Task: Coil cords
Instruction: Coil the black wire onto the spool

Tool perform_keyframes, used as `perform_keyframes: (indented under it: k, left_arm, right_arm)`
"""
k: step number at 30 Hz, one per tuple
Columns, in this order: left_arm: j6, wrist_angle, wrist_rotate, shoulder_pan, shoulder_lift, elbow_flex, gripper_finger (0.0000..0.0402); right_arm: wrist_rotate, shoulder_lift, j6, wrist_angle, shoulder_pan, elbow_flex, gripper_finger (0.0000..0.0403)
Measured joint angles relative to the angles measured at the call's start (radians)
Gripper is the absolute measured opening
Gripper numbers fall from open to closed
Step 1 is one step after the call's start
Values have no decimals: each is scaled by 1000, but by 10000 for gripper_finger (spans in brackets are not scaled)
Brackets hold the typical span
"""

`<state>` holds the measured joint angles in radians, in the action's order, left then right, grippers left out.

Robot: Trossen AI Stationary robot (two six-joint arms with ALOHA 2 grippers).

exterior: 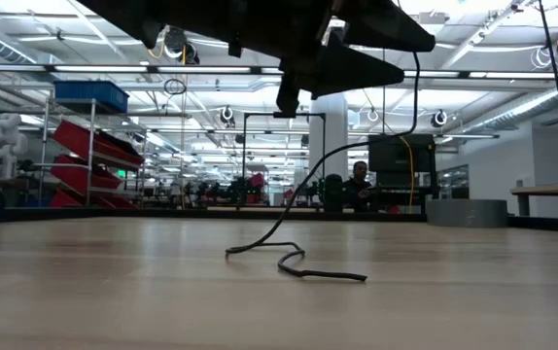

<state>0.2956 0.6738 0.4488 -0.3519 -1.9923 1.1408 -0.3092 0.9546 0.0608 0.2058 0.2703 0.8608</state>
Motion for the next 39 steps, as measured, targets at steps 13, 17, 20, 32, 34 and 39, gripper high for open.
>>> perform_keyframes:
  k: [13,17,20,32,34,39]
  left_arm:
    - [36,10,-19,8,0,0,166]
    - [36,32,-21,8,0,1,166]
    - [37,29,-30,8,0,1,166]
    - [40,85,-29,7,1,2,163]
    - [40,75,-27,7,1,2,155]
    - [40,71,-26,7,1,2,127]
  right_arm:
    - [0,0,0,4,0,0,0]
    - [0,0,0,8,0,0,0]
    - [0,0,0,8,0,0,0]
    - [0,0,3,8,0,0,0]
    - [0,0,4,8,0,0,0]
    - [0,0,4,8,0,0,0]
